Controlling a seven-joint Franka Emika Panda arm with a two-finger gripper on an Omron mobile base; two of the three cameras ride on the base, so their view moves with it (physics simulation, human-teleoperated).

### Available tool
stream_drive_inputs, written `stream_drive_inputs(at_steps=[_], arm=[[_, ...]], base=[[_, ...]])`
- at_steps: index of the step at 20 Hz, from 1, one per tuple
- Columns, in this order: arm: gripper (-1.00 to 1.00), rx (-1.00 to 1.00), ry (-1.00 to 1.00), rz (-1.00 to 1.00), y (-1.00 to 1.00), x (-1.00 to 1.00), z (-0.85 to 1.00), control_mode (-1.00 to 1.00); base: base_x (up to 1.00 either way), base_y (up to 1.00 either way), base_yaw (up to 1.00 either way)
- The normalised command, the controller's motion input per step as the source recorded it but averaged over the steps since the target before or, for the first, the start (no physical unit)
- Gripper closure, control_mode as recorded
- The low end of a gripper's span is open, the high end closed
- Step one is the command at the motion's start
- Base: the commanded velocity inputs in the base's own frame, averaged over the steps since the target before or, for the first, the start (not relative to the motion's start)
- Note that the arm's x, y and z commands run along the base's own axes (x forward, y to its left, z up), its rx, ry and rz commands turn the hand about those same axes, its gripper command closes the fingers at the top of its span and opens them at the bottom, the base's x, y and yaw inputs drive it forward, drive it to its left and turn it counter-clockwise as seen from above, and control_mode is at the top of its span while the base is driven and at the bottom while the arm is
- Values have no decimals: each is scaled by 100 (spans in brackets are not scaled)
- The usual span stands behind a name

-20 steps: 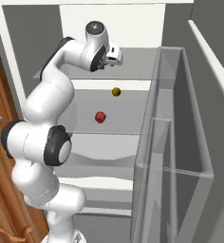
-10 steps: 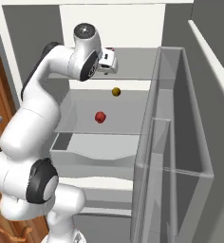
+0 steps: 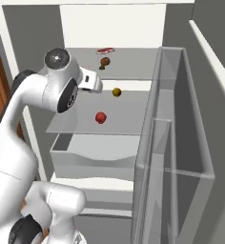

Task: Transport the chicken drumstick and bell pepper to the fridge. Place the chicken drumstick on the rack containing meat and place the bell pepper on the rack containing the vegetable, ensuring meats and vegetables are on different racks.

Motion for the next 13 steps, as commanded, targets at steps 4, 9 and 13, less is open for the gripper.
stream_drive_inputs(at_steps=[4,9,13], arm=[[-100,0,1,0,25,-100,-14,-100],[-100,0,1,0,4,-100,-3,-100],[-100,0,12,0,2,-100,0,-100]], base=[[0,0,0],[0,0,0],[0,0,0]])
